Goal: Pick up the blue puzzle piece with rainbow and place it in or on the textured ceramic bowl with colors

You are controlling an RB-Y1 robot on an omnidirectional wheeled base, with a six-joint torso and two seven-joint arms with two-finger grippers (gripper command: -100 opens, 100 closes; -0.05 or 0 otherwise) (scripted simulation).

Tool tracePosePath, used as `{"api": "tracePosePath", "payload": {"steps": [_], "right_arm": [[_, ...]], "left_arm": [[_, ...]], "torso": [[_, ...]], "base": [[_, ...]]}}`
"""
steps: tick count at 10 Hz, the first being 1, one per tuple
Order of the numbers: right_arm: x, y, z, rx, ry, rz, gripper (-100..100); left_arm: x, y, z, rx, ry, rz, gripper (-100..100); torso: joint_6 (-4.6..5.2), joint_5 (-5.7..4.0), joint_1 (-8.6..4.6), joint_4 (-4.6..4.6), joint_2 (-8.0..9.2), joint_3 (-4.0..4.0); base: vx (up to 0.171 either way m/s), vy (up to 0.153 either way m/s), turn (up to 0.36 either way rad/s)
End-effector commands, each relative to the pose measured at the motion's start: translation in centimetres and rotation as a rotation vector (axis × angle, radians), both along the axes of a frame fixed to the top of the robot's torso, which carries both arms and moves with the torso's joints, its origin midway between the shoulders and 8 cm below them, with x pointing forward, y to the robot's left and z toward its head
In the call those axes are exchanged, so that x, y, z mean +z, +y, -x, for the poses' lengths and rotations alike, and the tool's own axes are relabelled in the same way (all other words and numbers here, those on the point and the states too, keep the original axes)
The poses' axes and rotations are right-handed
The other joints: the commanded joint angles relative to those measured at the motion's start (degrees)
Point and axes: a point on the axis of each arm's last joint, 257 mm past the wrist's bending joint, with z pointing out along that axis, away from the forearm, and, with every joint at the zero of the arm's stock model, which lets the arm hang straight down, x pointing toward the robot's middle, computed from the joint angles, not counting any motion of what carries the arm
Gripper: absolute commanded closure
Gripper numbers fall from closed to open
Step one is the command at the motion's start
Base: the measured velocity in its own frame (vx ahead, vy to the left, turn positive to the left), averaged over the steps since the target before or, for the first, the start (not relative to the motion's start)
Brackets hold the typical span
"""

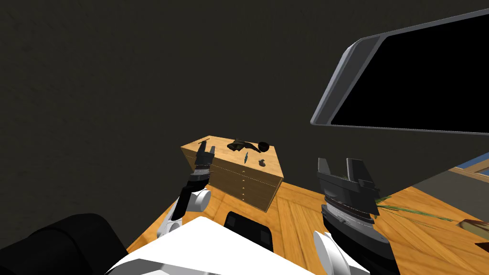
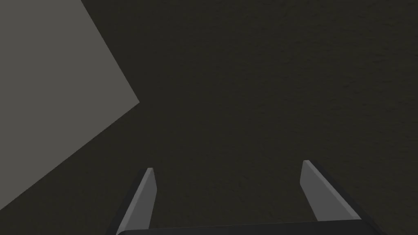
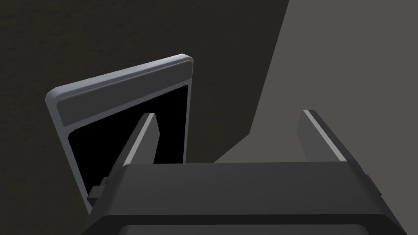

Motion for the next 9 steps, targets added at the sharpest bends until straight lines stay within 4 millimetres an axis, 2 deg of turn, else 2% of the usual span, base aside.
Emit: {"api": "tracePosePath", "payload": {"steps": [1, 5, 6, 8, 9], "right_arm": [[0.0, 0.0, 0.0, 0.000, 0.000, 0.000, 0], [0.0, 0.0, 0.0, 0.000, 0.000, 0.000, 0], [0.0, 0.0, 0.0, 0.000, 0.000, 0.000, 0], [0.0, 0.0, 0.0, 0.000, 0.000, 0.000, 0], [0.0, 0.0, 0.0, 0.000, 0.000, 0.000, 0]], "left_arm": [[0.1, -1.0, -0.3, -0.021, 0.004, -0.042, -100], [0.3, -5.7, -1.4, -0.105, 0.010, -0.215, -100], [0.2, -5.8, -1.4, -0.110, 0.012, -0.225, -100], [0.0, -9.1, -1.8, -0.161, 0.007, -0.338, -100], [-0.1, -9.2, -1.8, -0.165, 0.009, -0.351, -100]], "torso": [[0.00, 0.00, 0.00, 0.00, 0.00, 0.00], [0.02, 0.00, -0.01, 0.02, 0.07, 0.04], [0.02, -0.01, -0.03, 0.02, 0.10, 0.05], [0.02, 0.00, -0.01, 0.02, 0.08, 0.05], [0.02, -0.01, -0.04, 0.02, 0.11, 0.06]], "base": [[-0.006, -0.003, -0.052], [-0.020, -0.005, -0.106], [-0.022, -0.005, -0.053], [-0.026, -0.009, -0.143], [-0.022, -0.006, -0.057]]}}
